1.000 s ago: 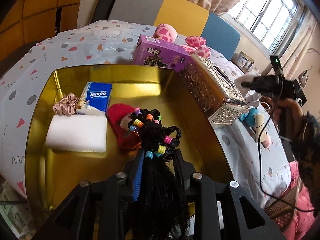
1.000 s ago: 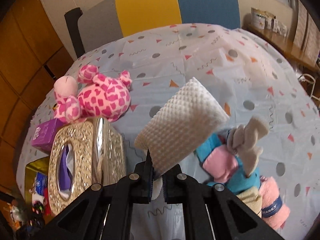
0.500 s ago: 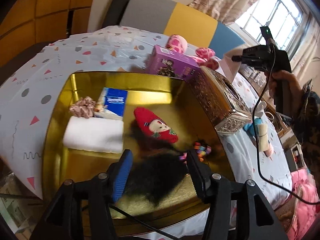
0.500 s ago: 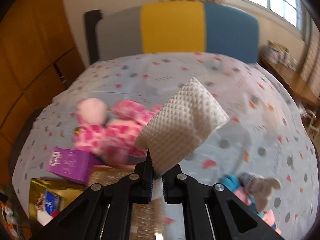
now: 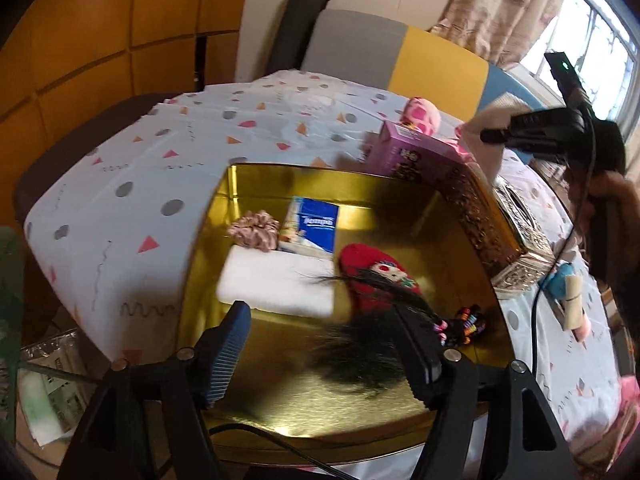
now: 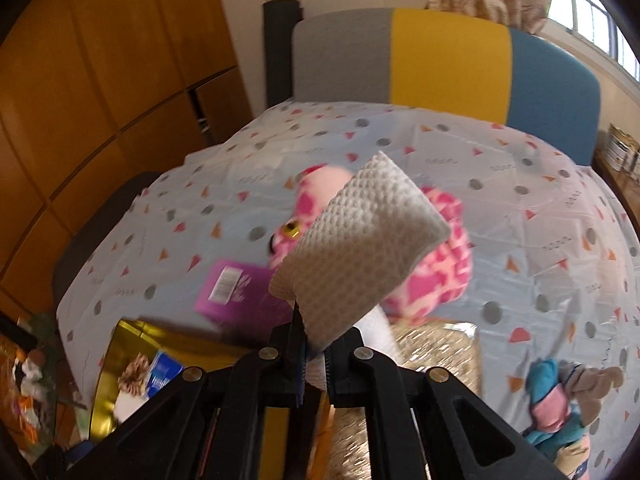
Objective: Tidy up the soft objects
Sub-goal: 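Carry the white waffle cloth into the gold tray and release it with the right tool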
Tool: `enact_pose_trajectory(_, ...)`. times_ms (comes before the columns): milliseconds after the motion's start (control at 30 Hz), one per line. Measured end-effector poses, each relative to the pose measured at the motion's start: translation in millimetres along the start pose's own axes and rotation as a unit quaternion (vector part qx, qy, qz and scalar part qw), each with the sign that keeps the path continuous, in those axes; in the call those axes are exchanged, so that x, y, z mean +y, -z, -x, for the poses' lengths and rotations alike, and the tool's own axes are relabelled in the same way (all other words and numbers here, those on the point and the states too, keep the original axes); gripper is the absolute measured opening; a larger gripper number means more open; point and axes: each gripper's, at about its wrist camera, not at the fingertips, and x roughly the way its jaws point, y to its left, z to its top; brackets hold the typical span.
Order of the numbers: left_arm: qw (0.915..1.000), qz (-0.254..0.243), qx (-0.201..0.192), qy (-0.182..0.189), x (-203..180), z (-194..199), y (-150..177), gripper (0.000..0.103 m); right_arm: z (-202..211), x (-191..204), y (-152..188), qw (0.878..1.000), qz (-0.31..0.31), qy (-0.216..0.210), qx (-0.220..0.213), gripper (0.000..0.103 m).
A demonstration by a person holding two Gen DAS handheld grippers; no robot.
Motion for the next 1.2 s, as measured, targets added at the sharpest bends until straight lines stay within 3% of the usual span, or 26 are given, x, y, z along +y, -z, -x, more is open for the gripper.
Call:
enact_pose_trajectory(433,0.999,0.017,-0.002,-0.04,12.3,3.9,3.1,0.079,-3.5,44.3,60.7,0.996,0.046,-0.063,0.051,0.006)
enact_pose_trajectory(833,0.9979,0.012,-0.02,-0.06,20.2,13.3,1.8,0.082,-19.6,76.4,101.8,0.986,0.097,-0.076,0.114,0.006)
enact_pose_trajectory(1100,0.9924,0.053,-0.056,-0.096,63.4,35.9,-11.4,0.082,-25.2,94.4,106.9,0.97,0.06,-0.186,0.144,0.006)
enact_pose_trajectory(1200,0.989,0.063,-0.068,-0.116,80.1,46.1,-15.1,0.082,-33.9,109.6,108.4,0.975,0.091,-0.137,0.151,0.006)
